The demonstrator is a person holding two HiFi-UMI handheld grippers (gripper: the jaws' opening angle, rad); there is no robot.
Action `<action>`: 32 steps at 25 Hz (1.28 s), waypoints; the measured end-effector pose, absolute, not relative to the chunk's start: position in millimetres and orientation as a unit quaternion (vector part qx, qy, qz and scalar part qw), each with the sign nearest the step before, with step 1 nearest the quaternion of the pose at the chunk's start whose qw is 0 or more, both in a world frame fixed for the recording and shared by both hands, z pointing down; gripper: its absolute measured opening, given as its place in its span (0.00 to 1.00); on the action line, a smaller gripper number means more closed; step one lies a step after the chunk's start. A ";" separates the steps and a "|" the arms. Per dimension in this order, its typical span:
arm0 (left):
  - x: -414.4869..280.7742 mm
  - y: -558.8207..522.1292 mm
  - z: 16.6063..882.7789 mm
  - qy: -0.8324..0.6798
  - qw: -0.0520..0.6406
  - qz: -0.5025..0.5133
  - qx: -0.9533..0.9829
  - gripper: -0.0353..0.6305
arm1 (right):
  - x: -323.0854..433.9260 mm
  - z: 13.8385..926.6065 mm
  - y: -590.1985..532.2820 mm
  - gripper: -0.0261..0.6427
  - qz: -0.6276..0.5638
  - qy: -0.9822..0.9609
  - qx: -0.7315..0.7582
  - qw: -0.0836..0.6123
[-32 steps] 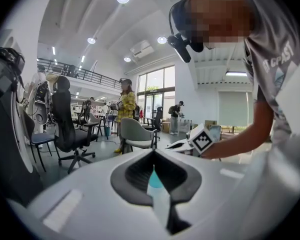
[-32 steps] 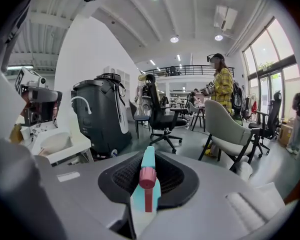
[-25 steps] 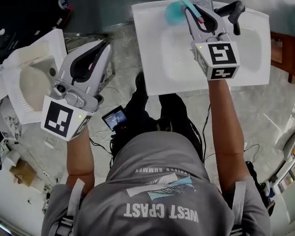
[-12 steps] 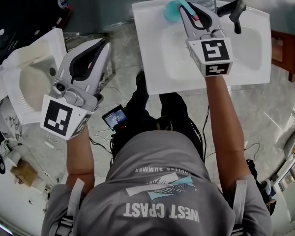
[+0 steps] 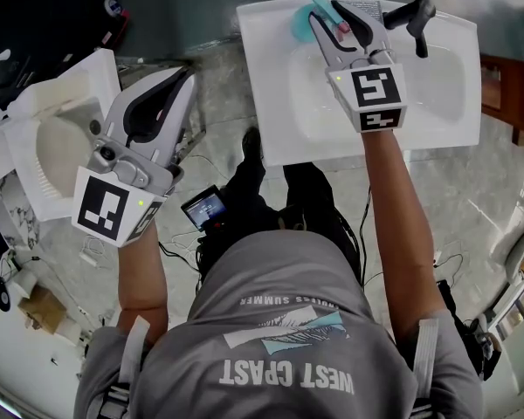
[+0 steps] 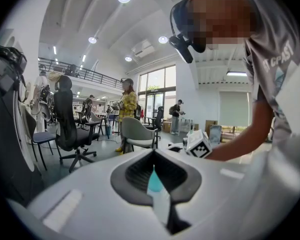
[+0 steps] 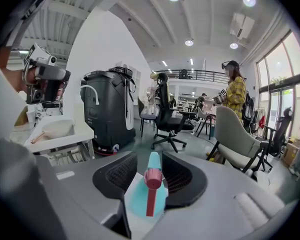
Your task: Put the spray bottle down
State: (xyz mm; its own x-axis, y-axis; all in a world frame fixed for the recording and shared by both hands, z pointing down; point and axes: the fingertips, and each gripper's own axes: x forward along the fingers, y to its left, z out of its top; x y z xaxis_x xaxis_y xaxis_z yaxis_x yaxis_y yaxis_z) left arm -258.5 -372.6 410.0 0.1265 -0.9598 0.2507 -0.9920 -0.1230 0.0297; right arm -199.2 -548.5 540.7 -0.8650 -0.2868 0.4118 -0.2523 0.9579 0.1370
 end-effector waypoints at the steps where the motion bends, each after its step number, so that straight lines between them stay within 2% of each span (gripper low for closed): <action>1: -258.9 -371.9 408.9 -0.655 0.094 0.085 0.745 0.06 | -199.5 539.4 -547.9 0.29 -0.040 -0.965 0.139 0.219; 8: -257.6 -367.7 397.3 -0.653 0.084 0.081 0.748 0.06 | -192.8 514.8 -550.2 0.45 -0.055 -0.964 0.166 0.198; 12: -259.6 -362.3 384.3 -0.652 0.075 0.077 0.751 0.06 | -185.1 479.9 -547.5 0.45 -0.069 -0.964 0.187 0.177; 14: -259.3 -360.2 377.8 -0.650 0.069 0.076 0.753 0.06 | -177.7 458.0 -543.6 0.40 -0.072 -0.965 0.196 0.161; 16: -259.2 -357.3 370.0 -0.649 0.062 0.074 0.755 0.06 | -169.9 430.9 -534.5 0.31 -0.068 -0.967 0.202 0.141; 19: -255.5 -355.4 355.6 -0.645 0.051 0.071 0.759 0.06 | -151.7 391.3 -520.0 0.06 -0.072 -0.970 0.203 0.115; 25: -226.6 -345.5 322.8 -0.633 0.020 0.063 0.771 0.06 | -98.4 336.3 -481.7 0.04 -0.024 -0.977 0.191 0.095; 32: -210.7 -331.5 294.5 -0.618 -0.005 0.056 0.785 0.06 | -57.6 298.1 -437.1 0.04 0.000 -0.978 0.174 0.111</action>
State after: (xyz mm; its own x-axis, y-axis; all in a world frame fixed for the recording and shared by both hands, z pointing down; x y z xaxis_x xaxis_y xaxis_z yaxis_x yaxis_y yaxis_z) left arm -210.7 -331.5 294.5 0.2309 -0.9695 0.0816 -0.9684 -0.2372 -0.0772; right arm -57.6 -437.1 298.1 -0.9147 -0.3410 0.2167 -0.3411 0.9393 0.0383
